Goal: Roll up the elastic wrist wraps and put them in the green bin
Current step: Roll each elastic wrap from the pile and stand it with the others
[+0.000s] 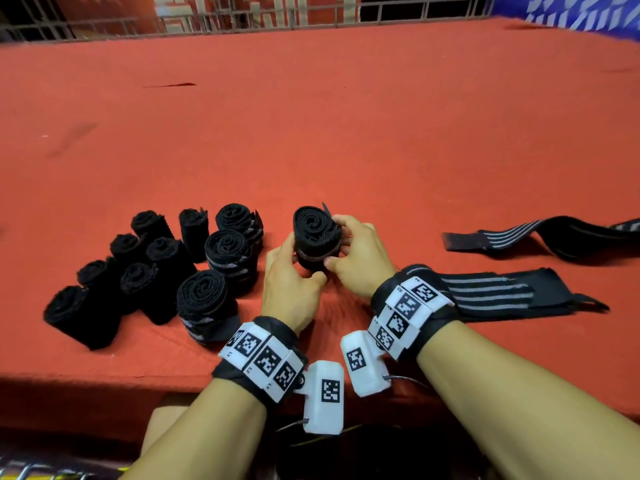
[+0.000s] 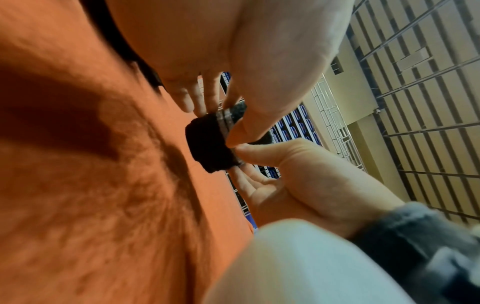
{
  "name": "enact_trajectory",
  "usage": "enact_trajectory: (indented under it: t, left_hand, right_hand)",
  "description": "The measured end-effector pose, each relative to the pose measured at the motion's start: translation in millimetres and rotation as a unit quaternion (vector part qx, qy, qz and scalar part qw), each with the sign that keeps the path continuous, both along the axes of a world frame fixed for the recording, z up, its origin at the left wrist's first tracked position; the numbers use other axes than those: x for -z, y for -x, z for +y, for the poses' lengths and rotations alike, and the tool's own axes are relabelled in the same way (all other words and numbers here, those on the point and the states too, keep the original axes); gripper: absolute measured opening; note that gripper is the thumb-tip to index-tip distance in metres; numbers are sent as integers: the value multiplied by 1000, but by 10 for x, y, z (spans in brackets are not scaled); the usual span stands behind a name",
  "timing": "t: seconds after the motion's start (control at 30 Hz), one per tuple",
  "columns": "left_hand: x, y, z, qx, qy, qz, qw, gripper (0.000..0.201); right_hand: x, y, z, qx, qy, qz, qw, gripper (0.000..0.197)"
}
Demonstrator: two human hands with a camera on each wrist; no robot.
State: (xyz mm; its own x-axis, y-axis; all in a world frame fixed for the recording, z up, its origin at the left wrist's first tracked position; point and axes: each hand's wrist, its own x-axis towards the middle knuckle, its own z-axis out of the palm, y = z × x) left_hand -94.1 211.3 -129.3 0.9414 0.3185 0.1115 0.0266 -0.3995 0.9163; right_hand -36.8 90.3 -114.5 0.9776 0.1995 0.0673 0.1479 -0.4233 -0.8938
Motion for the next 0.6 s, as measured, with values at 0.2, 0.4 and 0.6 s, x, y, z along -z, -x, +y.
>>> enact_trajectory:
  t: [0.2, 0.4, 0.6]
  left_hand:
    - [97, -304, 139, -22, -7, 5, 1000, 68]
    - [13, -437, 221, -51, 1, 19, 999, 69]
    - [-49, -500, 249, -40, -13, 64, 997, 67]
  right_hand:
    - [-79, -188, 76, -6, 0, -4, 1000, 71]
    - [-204, -325, 260, -32, 2, 18, 999, 75]
    - [-153, -458, 333, -58, 26, 30, 998, 60]
